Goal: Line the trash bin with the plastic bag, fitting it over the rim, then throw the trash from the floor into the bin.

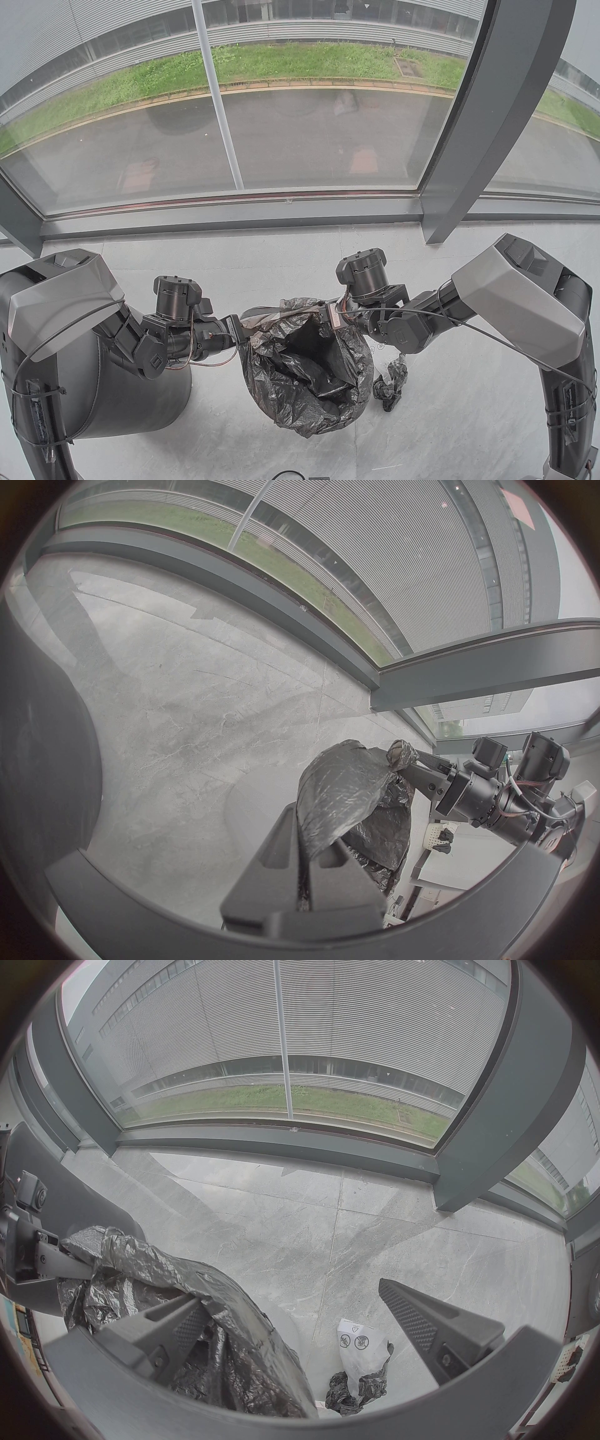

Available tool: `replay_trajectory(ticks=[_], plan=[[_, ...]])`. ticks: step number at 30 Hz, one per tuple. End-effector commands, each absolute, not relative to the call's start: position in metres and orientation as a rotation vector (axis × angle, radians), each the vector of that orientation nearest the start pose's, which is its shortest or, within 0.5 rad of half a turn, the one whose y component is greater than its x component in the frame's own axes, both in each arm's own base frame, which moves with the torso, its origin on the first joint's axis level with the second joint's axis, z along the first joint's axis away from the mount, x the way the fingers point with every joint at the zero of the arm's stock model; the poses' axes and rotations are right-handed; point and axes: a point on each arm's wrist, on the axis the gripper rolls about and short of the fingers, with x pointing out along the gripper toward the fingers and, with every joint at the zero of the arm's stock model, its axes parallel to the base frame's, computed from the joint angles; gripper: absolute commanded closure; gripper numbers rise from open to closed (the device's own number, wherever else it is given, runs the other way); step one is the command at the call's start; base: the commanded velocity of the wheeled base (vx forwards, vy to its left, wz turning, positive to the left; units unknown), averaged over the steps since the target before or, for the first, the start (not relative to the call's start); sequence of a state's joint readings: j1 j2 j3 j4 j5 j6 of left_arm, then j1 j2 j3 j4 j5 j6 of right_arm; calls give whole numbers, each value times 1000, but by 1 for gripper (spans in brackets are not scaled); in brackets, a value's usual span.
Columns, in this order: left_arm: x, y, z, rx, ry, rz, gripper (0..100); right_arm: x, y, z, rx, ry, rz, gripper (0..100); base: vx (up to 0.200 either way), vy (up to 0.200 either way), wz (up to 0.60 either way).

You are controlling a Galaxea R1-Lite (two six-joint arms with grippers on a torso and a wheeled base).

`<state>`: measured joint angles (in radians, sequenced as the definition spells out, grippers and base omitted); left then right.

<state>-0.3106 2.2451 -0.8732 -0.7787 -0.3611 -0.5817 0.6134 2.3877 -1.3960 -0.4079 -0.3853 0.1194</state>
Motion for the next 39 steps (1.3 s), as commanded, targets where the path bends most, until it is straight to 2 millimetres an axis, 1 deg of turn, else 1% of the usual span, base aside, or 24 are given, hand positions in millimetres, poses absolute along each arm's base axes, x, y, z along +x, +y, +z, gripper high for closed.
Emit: replay_trajectory(ticks=[1, 4, 5, 15, 19, 24, 29, 34, 39], plan=[[357, -124, 23, -558, 781, -457, 100, 382, 259, 42, -168, 531, 190, 0, 0, 0, 0], [354, -124, 28, -551, 799, -446, 100, 382, 258, 43, -168, 532, 190, 0, 0, 0, 0], [353, -124, 29, -550, 805, -444, 0, 382, 259, 43, -167, 531, 190, 0, 0, 0, 0], [352, -124, 32, -550, 802, -445, 0, 381, 258, 46, -160, 524, 190, 0, 0, 0, 0], [355, -123, 32, -550, 795, -438, 0, 382, 258, 47, -155, 521, 189, 0, 0, 0, 0], [356, -117, 29, -534, 784, -384, 0, 382, 259, 46, -153, 522, 188, 0, 0, 0, 0], [359, -105, 22, -495, 784, -367, 0, 383, 260, 46, -143, 506, 191, 0, 0, 0, 0], [367, -94, 15, -488, 778, -340, 0, 384, 260, 46, -134, 486, 191, 0, 0, 0, 0], [375, -88, 4, -489, 786, -319, 0, 385, 261, 43, -137, 491, 190, 0, 0, 0, 0]])
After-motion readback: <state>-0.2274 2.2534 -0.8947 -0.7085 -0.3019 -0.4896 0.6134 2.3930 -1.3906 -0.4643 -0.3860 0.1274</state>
